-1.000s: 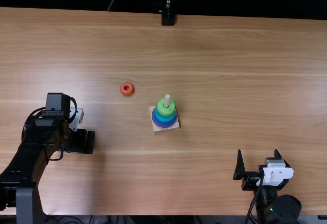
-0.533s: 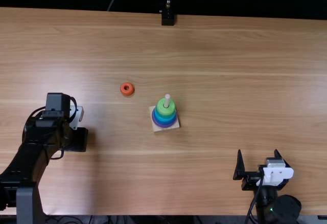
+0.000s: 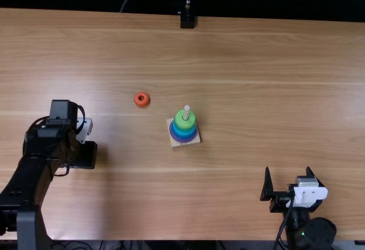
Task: Build the Hanoi tower: stack the rings onto the peg from bottom to top in this color order: purple, dark blue, light blue, dark green, light green, yellow, orange.
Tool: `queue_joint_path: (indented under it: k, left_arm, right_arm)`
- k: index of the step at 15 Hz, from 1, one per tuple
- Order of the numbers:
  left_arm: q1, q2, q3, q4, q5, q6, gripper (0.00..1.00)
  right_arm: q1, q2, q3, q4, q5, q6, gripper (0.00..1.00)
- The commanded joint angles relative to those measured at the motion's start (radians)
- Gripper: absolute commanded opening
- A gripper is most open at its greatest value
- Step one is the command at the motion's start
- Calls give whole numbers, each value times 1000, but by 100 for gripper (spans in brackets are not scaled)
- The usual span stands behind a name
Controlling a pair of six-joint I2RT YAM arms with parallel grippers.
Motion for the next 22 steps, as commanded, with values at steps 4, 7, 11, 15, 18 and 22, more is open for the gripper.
queue_joint_path:
  k: [4,7,11,15,18,22]
  left_arm:
    - [-86,-31,263,-185,6,1,0]
    - [-177,-11,430,-315,9,-10,0]
    - [-307,110,651,-426,7,-120,0]
    - [-422,238,906,-523,11,-161,0]
    - [-480,316,1070,-564,13,-235,0]
    - [-551,399,1208,-606,15,-292,0]
  right_arm:
    - [-11,-13,-72,-59,-10,-6,100]
    - [-11,-13,-72,-59,-10,-6,100]
    - [-11,-13,-72,-59,-10,-6,100]
    - [-11,-13,-72,-59,-10,-6,100]
    - [-11,-13,-72,-59,-10,-6,100]
    - [-11,-13,-72,-59,-10,-6,100]
